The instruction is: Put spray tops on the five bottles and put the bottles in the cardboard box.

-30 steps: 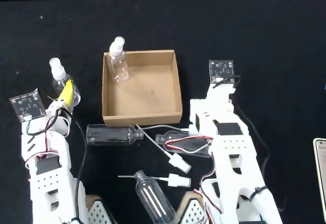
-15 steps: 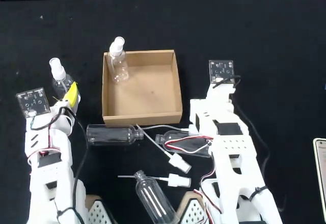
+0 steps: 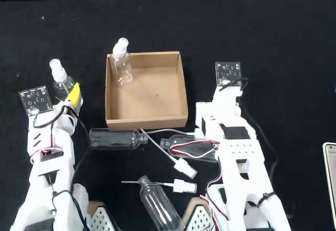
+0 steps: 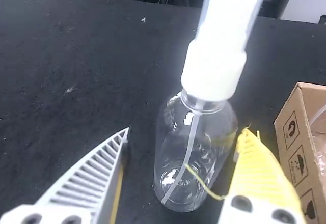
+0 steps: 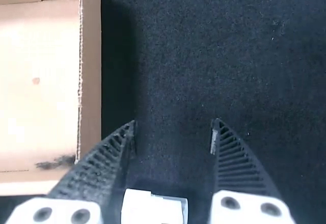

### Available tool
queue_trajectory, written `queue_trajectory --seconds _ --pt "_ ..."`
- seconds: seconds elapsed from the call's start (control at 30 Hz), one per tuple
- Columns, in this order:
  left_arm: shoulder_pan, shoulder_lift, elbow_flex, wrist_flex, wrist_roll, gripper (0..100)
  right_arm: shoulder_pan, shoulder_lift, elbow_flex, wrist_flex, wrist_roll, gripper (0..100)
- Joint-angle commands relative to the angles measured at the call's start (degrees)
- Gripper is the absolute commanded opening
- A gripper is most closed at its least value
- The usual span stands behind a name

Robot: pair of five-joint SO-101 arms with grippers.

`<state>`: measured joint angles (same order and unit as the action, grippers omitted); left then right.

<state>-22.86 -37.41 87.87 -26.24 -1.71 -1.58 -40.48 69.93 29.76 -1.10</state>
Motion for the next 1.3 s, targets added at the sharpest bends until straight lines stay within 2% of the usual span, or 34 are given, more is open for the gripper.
queue_trajectory --seconds 0.0,0.93,1.1,1.27 --pt "0.3 2.6 -3.6 -4.5 -0.2 30 -0.7 -2.9 -1.7 0.0 0.3 20.8" --pt "0.3 4.9 -5.0 -6.2 -0.7 29 -0.7 -2.9 -1.7 0.0 0.3 20.8" --pt "0.7 4.9 -4.8 -6.0 -0.8 23 -0.7 -2.9 -1.7 0.0 0.3 20.8" --pt "0.7 4.9 -4.6 -5.8 -0.8 22 -0.7 -2.9 -1.7 0.0 0.3 20.8"
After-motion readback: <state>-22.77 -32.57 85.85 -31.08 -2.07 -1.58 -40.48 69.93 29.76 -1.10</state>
